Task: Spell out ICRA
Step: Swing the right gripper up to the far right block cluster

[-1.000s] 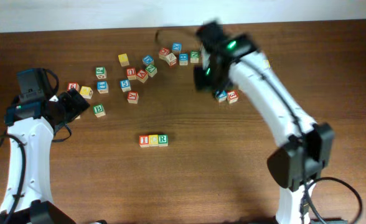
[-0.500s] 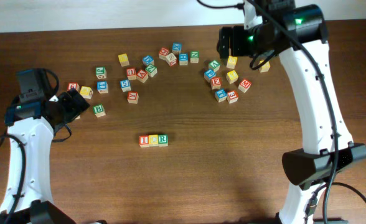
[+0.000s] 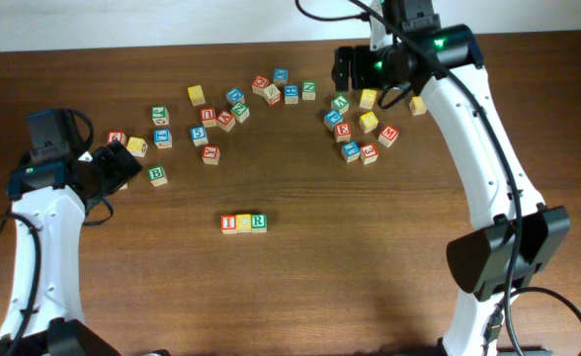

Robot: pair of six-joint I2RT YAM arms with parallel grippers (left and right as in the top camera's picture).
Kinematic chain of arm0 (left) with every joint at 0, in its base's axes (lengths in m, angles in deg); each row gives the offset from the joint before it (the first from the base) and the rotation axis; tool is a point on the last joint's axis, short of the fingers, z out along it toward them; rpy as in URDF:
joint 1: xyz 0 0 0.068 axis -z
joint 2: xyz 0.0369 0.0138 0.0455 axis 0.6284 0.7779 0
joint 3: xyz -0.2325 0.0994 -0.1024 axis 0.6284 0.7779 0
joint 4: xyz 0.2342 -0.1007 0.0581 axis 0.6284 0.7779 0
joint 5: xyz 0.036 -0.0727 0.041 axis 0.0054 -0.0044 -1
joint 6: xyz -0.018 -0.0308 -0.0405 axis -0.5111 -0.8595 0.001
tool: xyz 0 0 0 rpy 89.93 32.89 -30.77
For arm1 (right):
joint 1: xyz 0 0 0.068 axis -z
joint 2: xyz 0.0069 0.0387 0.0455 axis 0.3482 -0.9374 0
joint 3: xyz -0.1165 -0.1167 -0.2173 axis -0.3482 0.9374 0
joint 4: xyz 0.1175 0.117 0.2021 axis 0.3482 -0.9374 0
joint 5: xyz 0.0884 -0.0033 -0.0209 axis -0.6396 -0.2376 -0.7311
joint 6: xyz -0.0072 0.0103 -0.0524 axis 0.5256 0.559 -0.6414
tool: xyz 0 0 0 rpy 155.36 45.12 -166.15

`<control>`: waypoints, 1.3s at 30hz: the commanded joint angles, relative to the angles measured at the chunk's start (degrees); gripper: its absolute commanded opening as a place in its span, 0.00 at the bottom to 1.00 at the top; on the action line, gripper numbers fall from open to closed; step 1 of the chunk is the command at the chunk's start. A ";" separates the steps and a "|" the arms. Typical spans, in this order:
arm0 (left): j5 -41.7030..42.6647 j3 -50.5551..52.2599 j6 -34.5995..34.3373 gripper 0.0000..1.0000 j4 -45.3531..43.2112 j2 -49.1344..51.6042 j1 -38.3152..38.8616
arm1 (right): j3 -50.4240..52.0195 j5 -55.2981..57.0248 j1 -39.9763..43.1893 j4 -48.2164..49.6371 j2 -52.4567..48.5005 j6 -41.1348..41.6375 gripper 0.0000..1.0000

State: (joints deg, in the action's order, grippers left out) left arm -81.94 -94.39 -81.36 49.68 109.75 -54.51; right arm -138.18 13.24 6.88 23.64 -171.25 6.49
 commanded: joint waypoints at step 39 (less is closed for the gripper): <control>0.39 -0.20 -0.13 0.99 0.07 0.15 -0.35 | 3.45 7.37 -0.35 24.13 -21.51 -15.65 0.60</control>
State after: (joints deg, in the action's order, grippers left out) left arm -81.94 -94.39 -81.36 49.68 109.75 -54.51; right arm -134.72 20.17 6.84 47.88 -192.12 -9.10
